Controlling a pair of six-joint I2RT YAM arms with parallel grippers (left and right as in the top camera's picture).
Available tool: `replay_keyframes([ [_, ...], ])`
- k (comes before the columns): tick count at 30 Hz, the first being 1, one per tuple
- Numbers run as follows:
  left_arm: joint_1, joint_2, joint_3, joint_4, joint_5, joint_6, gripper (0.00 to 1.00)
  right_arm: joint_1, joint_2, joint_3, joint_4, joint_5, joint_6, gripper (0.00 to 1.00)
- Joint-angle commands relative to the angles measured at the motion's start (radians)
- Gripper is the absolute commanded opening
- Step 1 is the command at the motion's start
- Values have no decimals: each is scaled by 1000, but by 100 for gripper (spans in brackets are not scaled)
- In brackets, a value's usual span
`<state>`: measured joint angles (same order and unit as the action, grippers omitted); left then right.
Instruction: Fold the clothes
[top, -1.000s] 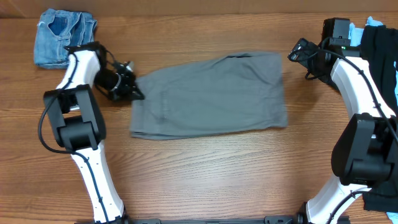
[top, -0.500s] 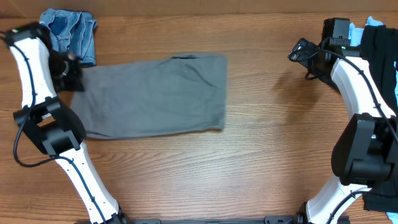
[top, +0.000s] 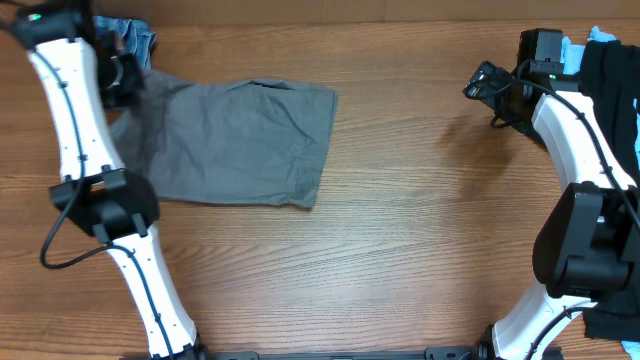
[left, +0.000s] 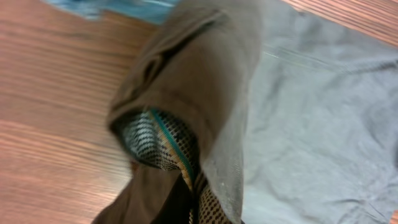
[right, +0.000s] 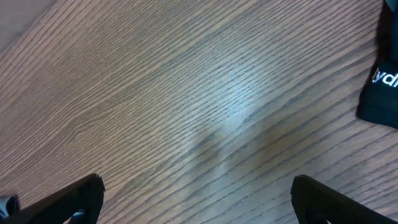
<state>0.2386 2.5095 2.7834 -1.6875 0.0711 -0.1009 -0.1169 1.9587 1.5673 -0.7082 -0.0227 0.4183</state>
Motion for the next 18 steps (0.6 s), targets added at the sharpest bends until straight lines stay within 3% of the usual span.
replay_keyframes([
  [1,-56,-39,35,-2,-27,-47,4,4,-27,21,4,-2,2,100],
  [18,-315,-193,35,-2,-134,-60,4,4,-27,21,4,-2,2,100],
])
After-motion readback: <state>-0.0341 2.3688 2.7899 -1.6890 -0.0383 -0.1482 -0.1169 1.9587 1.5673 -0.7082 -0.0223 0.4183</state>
